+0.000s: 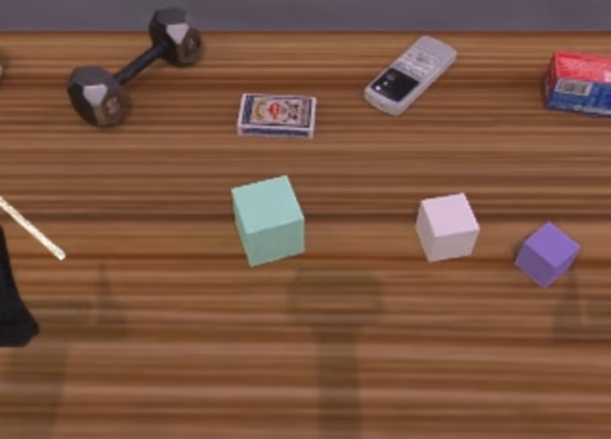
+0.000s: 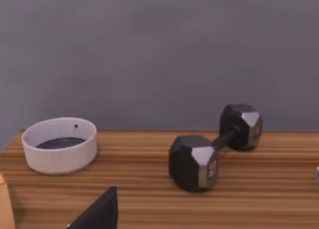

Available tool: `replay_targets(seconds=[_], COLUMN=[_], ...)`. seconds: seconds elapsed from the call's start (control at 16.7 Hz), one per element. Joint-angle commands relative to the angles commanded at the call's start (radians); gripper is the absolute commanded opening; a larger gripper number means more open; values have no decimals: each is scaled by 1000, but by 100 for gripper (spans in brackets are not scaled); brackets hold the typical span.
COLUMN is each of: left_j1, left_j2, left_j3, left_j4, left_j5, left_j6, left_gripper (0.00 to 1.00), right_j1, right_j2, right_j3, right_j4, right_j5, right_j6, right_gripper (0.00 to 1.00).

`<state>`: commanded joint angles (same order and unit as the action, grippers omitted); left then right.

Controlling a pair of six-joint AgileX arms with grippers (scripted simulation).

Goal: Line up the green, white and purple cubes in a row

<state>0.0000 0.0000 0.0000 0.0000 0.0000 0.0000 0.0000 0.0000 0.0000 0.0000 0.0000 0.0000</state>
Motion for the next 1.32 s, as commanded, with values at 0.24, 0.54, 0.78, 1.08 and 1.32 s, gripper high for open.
replay_targets(seconds=[0.24, 0.54, 0.78, 1.08, 1.32], left_j1=[0, 0, 0, 0, 0], left_j2=[0, 0, 0, 0, 0], left_j3=[0, 0, 0, 0, 0], left_j4=[0, 0, 0, 0, 0], left_j5=[0, 0, 0, 0, 0], left_j6=[0, 0, 0, 0, 0], left_gripper=[100, 100, 100, 100, 100], right_j1=[5, 37, 74, 125, 163], right_j2=[31, 291, 681, 1250, 1607], right_j3=[30, 259, 528, 879, 1138], right_j4=[-20, -172, -366, -639, -828], right_j5=[-1, -2, 0, 2, 2], right_j6=[-10, -82, -173, -296, -384], right_gripper=[100, 100, 100, 100, 100])
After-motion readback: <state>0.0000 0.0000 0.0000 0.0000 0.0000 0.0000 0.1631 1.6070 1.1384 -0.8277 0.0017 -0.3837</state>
